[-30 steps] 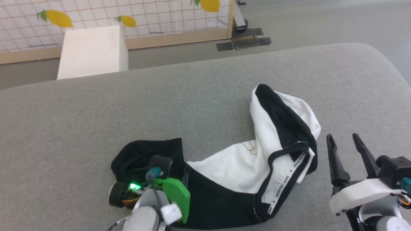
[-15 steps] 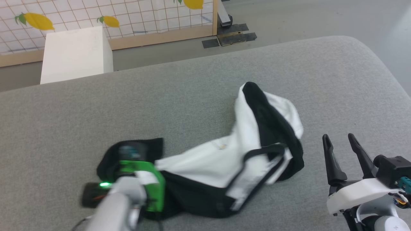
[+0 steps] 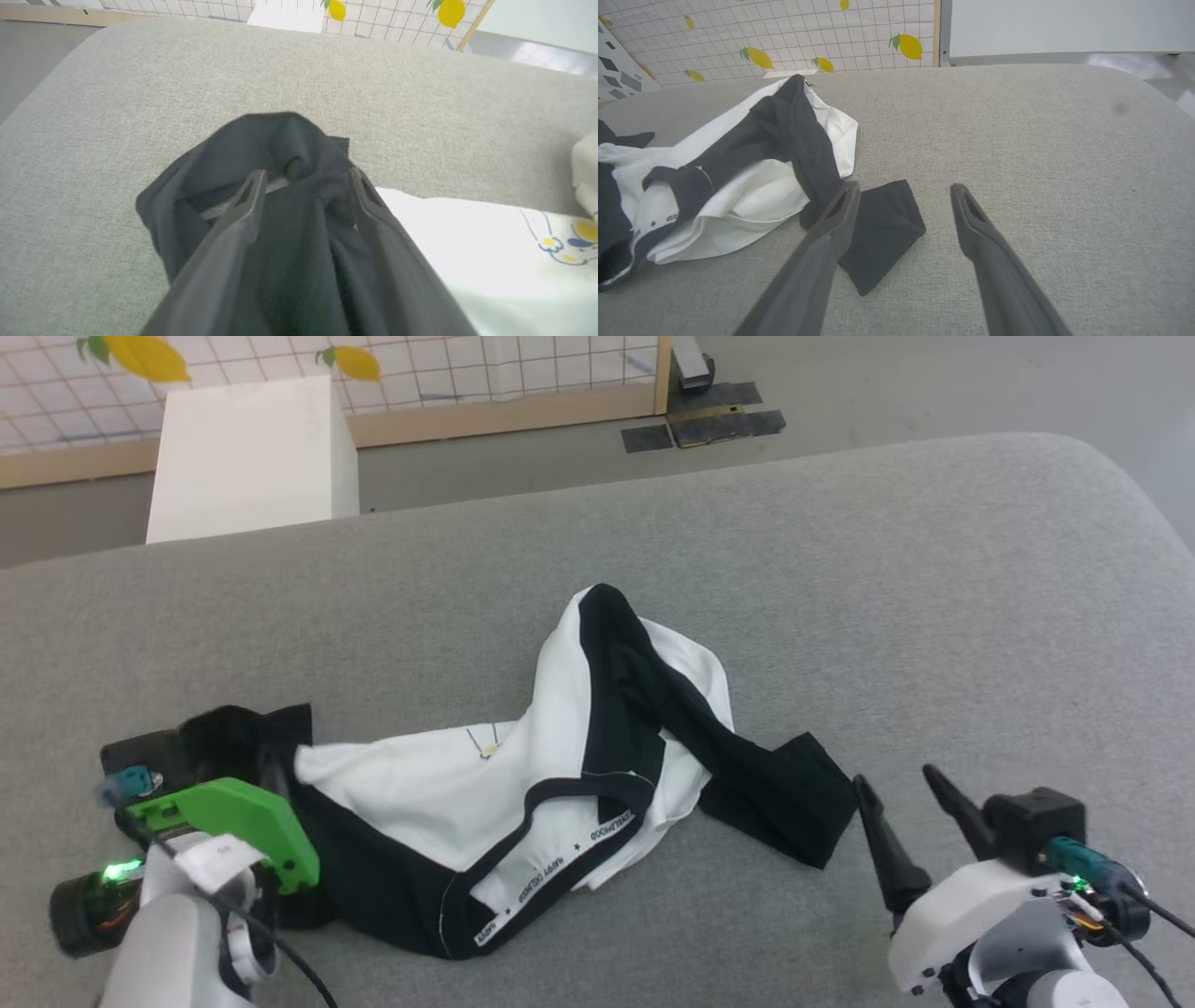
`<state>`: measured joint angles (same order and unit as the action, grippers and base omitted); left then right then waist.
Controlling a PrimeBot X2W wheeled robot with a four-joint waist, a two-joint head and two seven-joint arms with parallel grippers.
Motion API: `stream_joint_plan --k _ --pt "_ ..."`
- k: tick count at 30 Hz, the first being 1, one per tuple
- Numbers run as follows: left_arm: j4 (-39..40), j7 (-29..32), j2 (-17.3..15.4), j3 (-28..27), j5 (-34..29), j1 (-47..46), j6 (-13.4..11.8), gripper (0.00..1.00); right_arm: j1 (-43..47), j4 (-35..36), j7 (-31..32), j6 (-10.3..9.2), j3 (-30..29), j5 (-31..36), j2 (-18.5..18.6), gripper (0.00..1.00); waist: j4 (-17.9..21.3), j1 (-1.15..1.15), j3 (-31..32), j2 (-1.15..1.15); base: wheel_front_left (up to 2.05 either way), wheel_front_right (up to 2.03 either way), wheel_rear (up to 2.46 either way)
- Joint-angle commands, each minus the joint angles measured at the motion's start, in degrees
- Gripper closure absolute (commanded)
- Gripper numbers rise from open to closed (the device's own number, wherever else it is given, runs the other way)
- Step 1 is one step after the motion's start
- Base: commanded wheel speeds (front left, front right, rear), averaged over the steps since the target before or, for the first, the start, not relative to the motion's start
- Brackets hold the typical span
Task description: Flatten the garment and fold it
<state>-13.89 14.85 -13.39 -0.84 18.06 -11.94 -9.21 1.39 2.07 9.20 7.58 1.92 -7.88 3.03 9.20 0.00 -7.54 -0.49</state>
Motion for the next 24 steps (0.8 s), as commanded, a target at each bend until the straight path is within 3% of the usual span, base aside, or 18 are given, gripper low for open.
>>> stream_joint_plan --k 1,9,16,17,18,19,24 --pt "0.58 -3.54 1.37 -0.44 1.53 0.48 0.85 0.0 0.26 -0.39 1.04 -0.09 0.74 0.71 0.37 0.0 -0.69 0.0 -0.59 0.47 0.0 0.0 0.0" --pt "1.74 -24.72 7.26 -1.11 4.31 2.95 4.26 0.0 -4.35 -4.02 5.65 -0.09 6.31 3.73 3.44 0.0 -3.06 0.0 -2.1 0.47 0.0 0.0 0.0" --pt "1.79 -29.66 9.23 0.05 3.42 2.23 6.0 0.0 -11.65 -11.05 9.56 -0.09 11.08 4.39 6.66 0.0 -5.7 0.0 -3.74 0.47 0.0 0.0 0.0" --pt "1.96 -29.75 9.44 0.21 3.19 2.06 6.13 0.0 -12.58 -12.26 10.81 -0.09 11.87 4.23 7.13 0.28 -6.06 0.0 -3.91 0.47 0.0 0.0 0.0" --pt "2.42 -29.78 9.57 0.2 2.79 1.84 6.1 0.0 -13.28 -13.11 11.6 -0.09 12.01 3.83 7.31 0.7 -6.35 0.0 -4.07 0.47 0.0 0.0 0.0" --pt "3.14 -29.8 9.75 0.04 2.45 1.62 6.08 0.0 -14.01 -14.07 12.68 -0.09 11.98 3.33 7.54 1.0 -6.73 0.0 -4.2 0.47 0.0 0.0 0.0" --pt "4.97 -29.83 10.27 -0.31 1.8 1.64 6.16 0.0 -16.58 -14.29 13.75 -0.09 5.6 3.33 8.51 1.0 -7.67 0.0 -4.48 0.47 0.0 0.0 0.0"
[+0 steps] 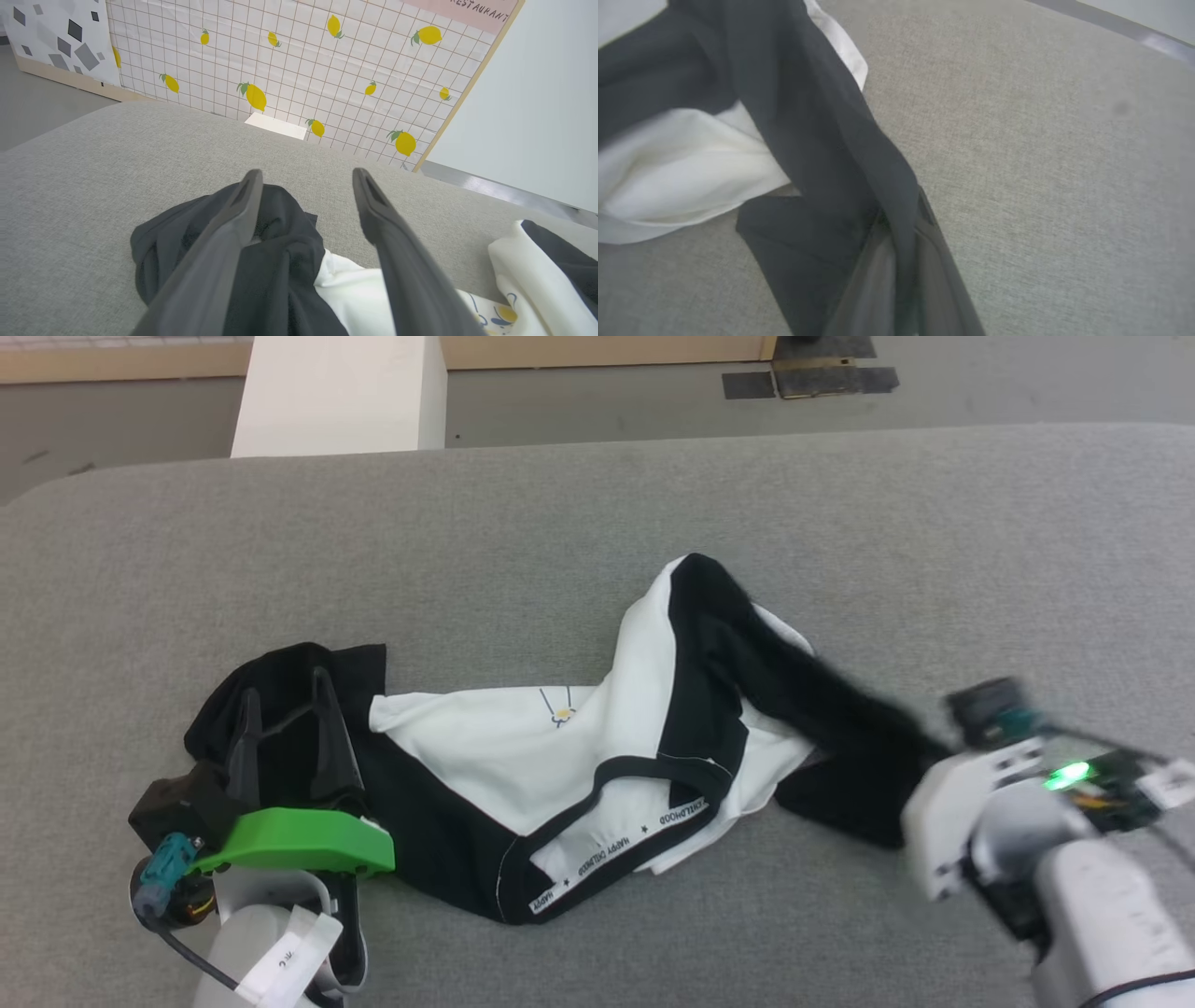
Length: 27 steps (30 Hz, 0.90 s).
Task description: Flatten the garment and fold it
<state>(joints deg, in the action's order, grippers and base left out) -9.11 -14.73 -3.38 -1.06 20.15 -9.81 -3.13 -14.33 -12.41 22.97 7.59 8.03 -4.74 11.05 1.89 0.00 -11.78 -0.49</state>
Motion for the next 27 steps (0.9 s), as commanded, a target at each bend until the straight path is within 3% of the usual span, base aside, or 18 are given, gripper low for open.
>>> stream_joint_plan --k 1,7,11,14,19,21,22,27 --pt "0.37 -0.25 0.32 -0.05 -0.42 -0.43 0.08 0.0 -1.25 0.41 0.11 -0.1 -3.2 0.58 0.78 1.0 -0.51 0.0 -0.27 0.47 0.0 0.0 0.0" --pt "0.86 -0.26 0.47 0.88 -0.46 -0.23 -0.3 0.0 -5.36 0.7 0.87 -0.1 -17.32 3.57 3.76 1.0 -1.47 0.0 -0.81 0.47 0.0 0.0 0.0" --pt "0.52 -0.26 0.48 2.12 -0.18 -1.02 -0.53 0.0 -11.0 -1.66 -0.64 -0.1 -23.49 6.47 6.93 1.0 -2.41 0.0 -1.93 0.47 0.0 0.0 0.0" --pt "0.3 -0.26 0.49 2.91 -0.16 -2.14 -0.55 0.0 -15.6 -5.62 -3.05 -0.1 -24.91 8.45 9.36 1.0 -3.41 0.0 -3.24 0.47 0.0 0.0 0.0" --pt "-0.04 -0.27 0.49 4.2 -0.67 -4.09 -0.54 0.0 -20.93 -13.34 -5.79 -0.1 -22.15 8.96 11.17 1.0 -4.76 0.0 -5.33 0.47 0.0 0.0 0.0" --pt "0.04 -0.27 0.49 4.39 -0.83 -4.7 -0.6 0.0 -22.5 -16.48 -6.45 -0.1 -19.88 7.68 10.9 0.42 -4.89 0.0 -6.12 0.47 0.0 0.0 0.0" --pt "0.02 -0.27 0.49 4.44 -0.96 -4.92 -0.61 0.0 -23.21 -18.03 -6.78 -0.1 -18.82 6.97 10.91 0.0 -4.88 0.0 -6.37 0.47 0.0 0.0 0.0" --pt "-0.02 -0.27 0.49 4.22 -1.42 -5.14 -0.67 0.0 -24.26 -21.52 -10.87 -0.1 -15.39 3.32 10.41 0.0 -4.28 0.0 -6.0 0.47 0.0 0.0 0.0"
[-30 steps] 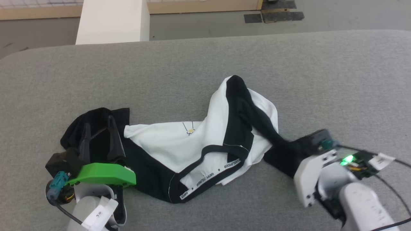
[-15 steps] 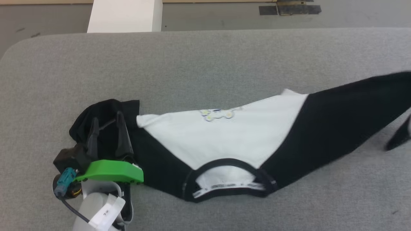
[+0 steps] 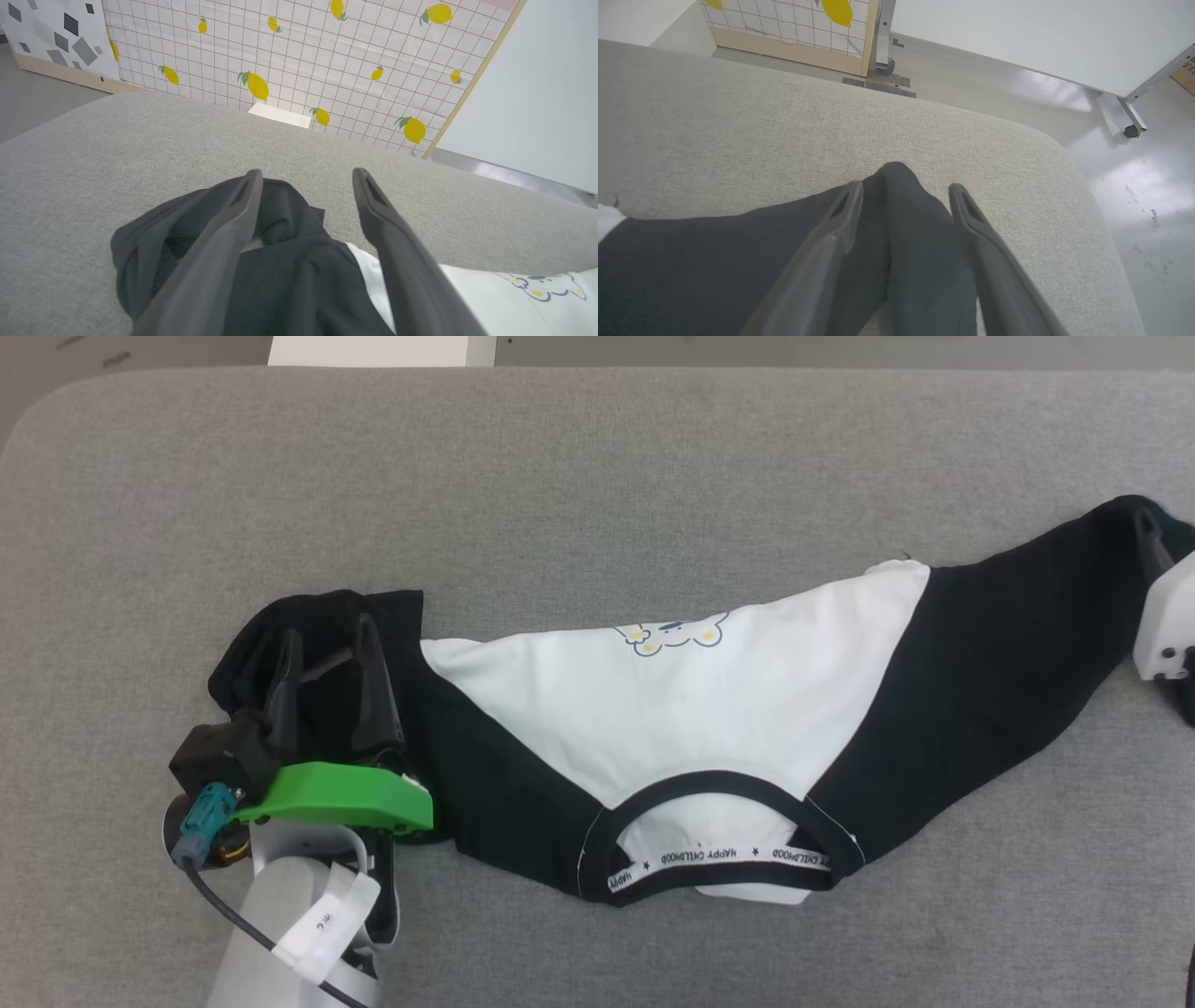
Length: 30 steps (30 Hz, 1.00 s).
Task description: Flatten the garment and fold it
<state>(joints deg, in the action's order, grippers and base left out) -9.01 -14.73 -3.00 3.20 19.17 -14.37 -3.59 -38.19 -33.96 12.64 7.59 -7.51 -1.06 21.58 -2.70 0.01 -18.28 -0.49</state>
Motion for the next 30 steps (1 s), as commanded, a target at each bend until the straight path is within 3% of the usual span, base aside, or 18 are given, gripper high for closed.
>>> stream_joint_plan --k 1,8,16,21,30 --pt "-0.23 -0.27 0.12 -0.18 -0.5 -0.33 -0.22 0.0 0.24 0.35 -1.74 -0.1 0.79 -1.05 -0.3 0.0 0.56 -0.01 1.09 0.47 0.0 0.0 0.0" --pt "-0.35 -0.27 0.12 -2.22 -1.03 4.09 0.2 0.0 12.08 11.35 -9.67 -0.1 3.34 -6.92 -3.59 0.0 2.69 -0.01 7.41 0.47 0.0 0.0 0.0" --pt "-0.41 0.84 -1.29 -1.46 -3.23 10.71 1.56 0.0 32.1 28.14 -11.28 -0.1 2.44 -7.53 -11.54 0.0 4.58 -0.01 13.76 0.47 0.0 0.0 0.0" --pt "0.33 8.6 -2.27 0.42 -3.39 15.16 1.48 0.0 40.63 33.62 -9.25 -0.1 2.59 -6.37 -16.18 0.0 5.37 -0.01 15.55 0.47 0.0 0.0 0.0" --pt "0.85 24.58 -1.16 3.86 -1.26 17.72 -1.65 0.0 42.95 37.22 -7.25 -0.1 3.06 -5.92 -18.15 0.0 6.02 -0.01 14.79 0.47 0.0 0.0 0.0"
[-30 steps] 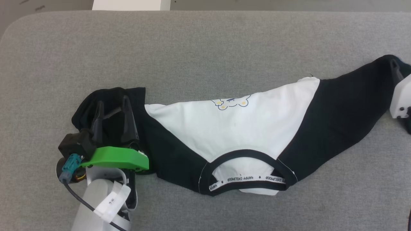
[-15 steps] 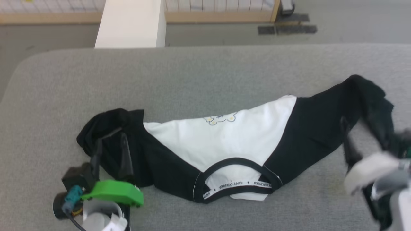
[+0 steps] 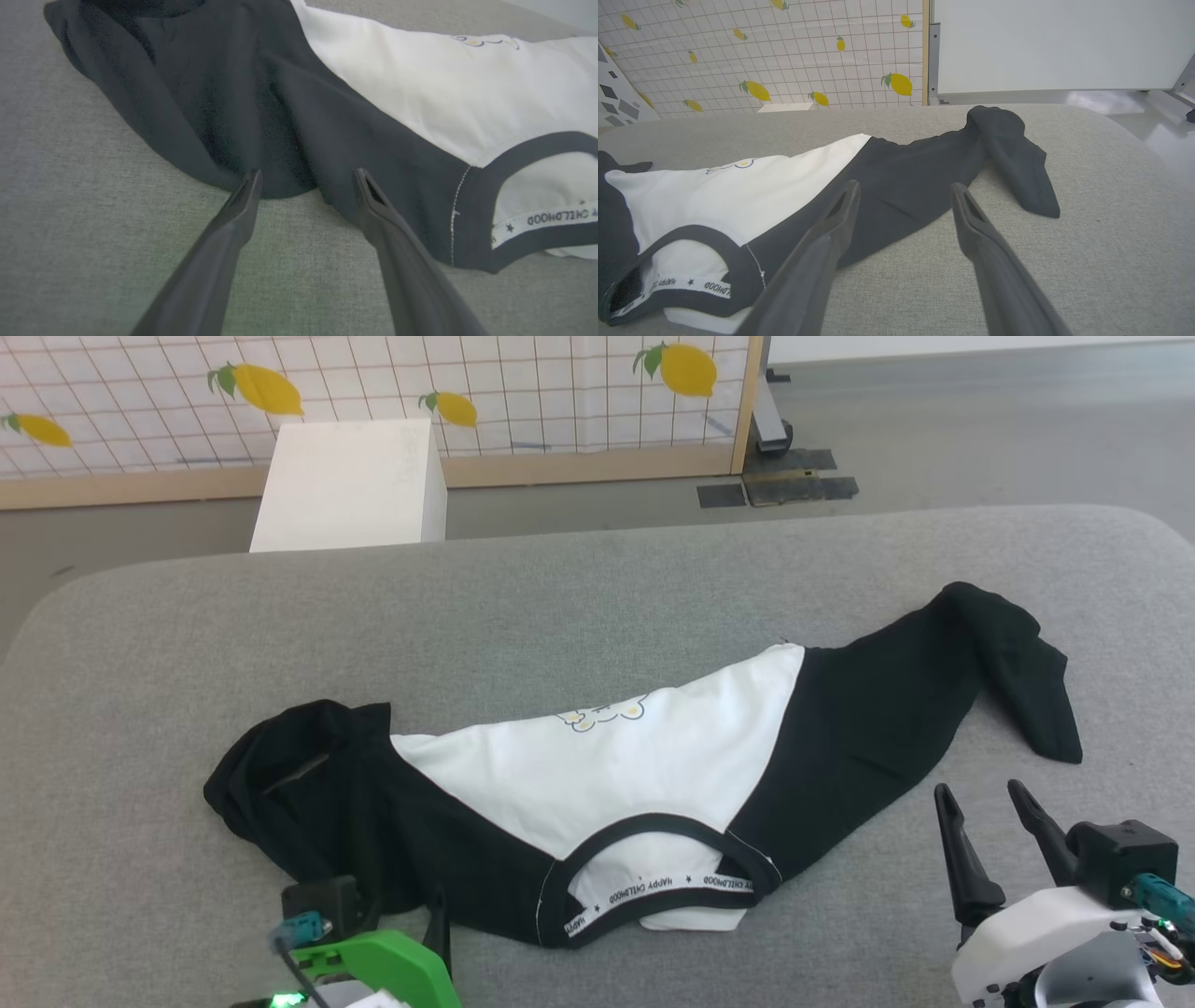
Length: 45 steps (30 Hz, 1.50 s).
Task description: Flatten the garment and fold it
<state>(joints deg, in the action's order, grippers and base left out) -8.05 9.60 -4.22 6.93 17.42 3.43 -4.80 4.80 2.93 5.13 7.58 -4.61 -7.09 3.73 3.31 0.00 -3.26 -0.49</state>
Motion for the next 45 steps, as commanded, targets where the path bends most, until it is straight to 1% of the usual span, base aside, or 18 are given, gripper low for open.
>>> stream_joint_plan --k 1,5,10,14,17,20,21,22,24,30,32,33,34,35,39,42,45 --pt "-0.38 0.9 0.13 0.31 0.42 -0.53 -0.92 0.0 -0.16 0.38 0.35 -0.09 0.25 0.1 -0.34 0.0 0.01 0.0 -0.32 0.48 0.0 0.0 0.0" --pt "-2.99 3.59 0.0 0.34 -1.12 -2.81 -3.99 0.0 -0.51 0.94 0.78 -0.09 0.98 0.41 -0.53 0.0 0.12 0.0 -0.96 0.48 0.0 0.0 0.0" --pt "-6.5 3.18 -0.06 -3.18 0.19 -5.69 -7.28 0.0 -1.36 0.75 0.97 -0.09 2.06 -0.06 -0.67 0.0 0.7 0.0 -1.8 0.48 0.0 0.0 0.0" --pt "-7.8 1.98 -0.3 -5.85 1.77 -6.46 -8.63 0.0 -1.77 0.46 0.89 -0.09 2.58 -0.19 -0.71 0.0 1.05 0.0 -2.15 0.48 0.0 0.0 0.0" --pt "-8.6 2.67 -0.44 -7.07 2.68 -6.36 -9.58 0.0 -1.82 0.37 0.95 -0.09 2.58 -0.2 -0.74 0.0 1.07 0.0 -2.31 0.48 0.0 0.0 0.0" --pt "-9.07 3.28 -0.55 -7.69 3.88 -6.9 -9.26 0.0 -1.96 0.48 1.11 -0.09 2.54 -0.19 -0.76 0.0 0.9 0.0 -2.6 0.48 0.0 0.0 0.0" --pt "-9.33 3.17 -0.67 -7.94 4.29 -7.29 -8.97 0.15 -2.02 0.54 1.14 -0.09 2.51 -0.22 -0.76 0.0 0.82 0.0 -2.71 0.48 0.0 0.0 0.0" --pt "-9.68 2.77 -0.98 -8.27 4.64 -7.86 -8.6 1.0 -2.11 0.62 1.19 -0.09 2.55 -0.26 -0.77 0.0 0.75 0.0 -2.86 0.48 0.0 0.0 0.0" --pt "-10.39 1.87 -2.06 -9.17 4.95 -8.99 -8.31 1.0 -2.37 0.69 1.27 -0.09 2.73 -0.34 -0.77 0.0 0.73 0.0 -3.22 0.48 0.0 0.0 0.0" --pt "-11.04 -1.27 -6.14 -12.43 4.82 -10.72 -8.88 1.0 -2.85 0.79 2.13 -0.09 2.73 -0.2 -0.69 0.0 0.87 0.0 -4.15 0.48 0.0 0.0 0.0" --pt "-11.09 -1.69 -7.0 -13.07 5.29 -10.77 -8.35 1.0 -2.69 0.85 2.5 -0.09 2.45 -0.09 -0.7 0.0 0.86 0.0 -4.29 0.48 0.0 0.0 0.0" --pt "-11.09 -2.04 -7.37 -13.26 5.3 -10.7 -8.23 0.89 -2.6 0.86 2.58 -0.09 2.36 -0.09 -0.71 0.0 0.86 0.0 -4.34 0.48 0.0 0.0 0.0" --pt "-11.12 -2.34 -7.84 -13.1 5.13 -10.5 -7.79 0.25 -2.5 0.83 2.68 -0.09 2.24 -0.13 -0.72 0.0 0.84 0.0 -4.34 0.48 0.0 0.0 0.0" --pt "-11.03 -2.57 -7.83 -12.92 5.2 -10.24 -7.41 0.0 -2.44 0.83 2.73 -0.09 2.17 -0.17 -0.72 0.0 0.8 0.0 -4.32 0.48 0.0 0.0 0.0" --pt "-9.97 -3.4 -7.26 -13.09 6.01 -8.31 -7.01 0.0 -2.24 0.85 3.0 -0.09 1.84 -0.29 -0.75 0.0 0.58 0.0 -3.98 0.48 0.0 0.0 0.0" --pt "-7.09 -3.19 -5.74 -12.73 7.31 -5.98 -6.33 0.0 -2.11 0.99 3.19 -0.09 1.59 -0.23 -0.75 0.0 0.33 0.0 -3.47 0.48 0.0 0.0 0.0" --pt "-2.21 -2.19 -4.0 -10.82 7.52 -2.85 -5.85 0.0 -1.74 1.32 3.3 -0.09 1.05 -0.16 -0.76 0.0 -0.3 0.0 -3.01 0.48 0.0 0.0 0.0"
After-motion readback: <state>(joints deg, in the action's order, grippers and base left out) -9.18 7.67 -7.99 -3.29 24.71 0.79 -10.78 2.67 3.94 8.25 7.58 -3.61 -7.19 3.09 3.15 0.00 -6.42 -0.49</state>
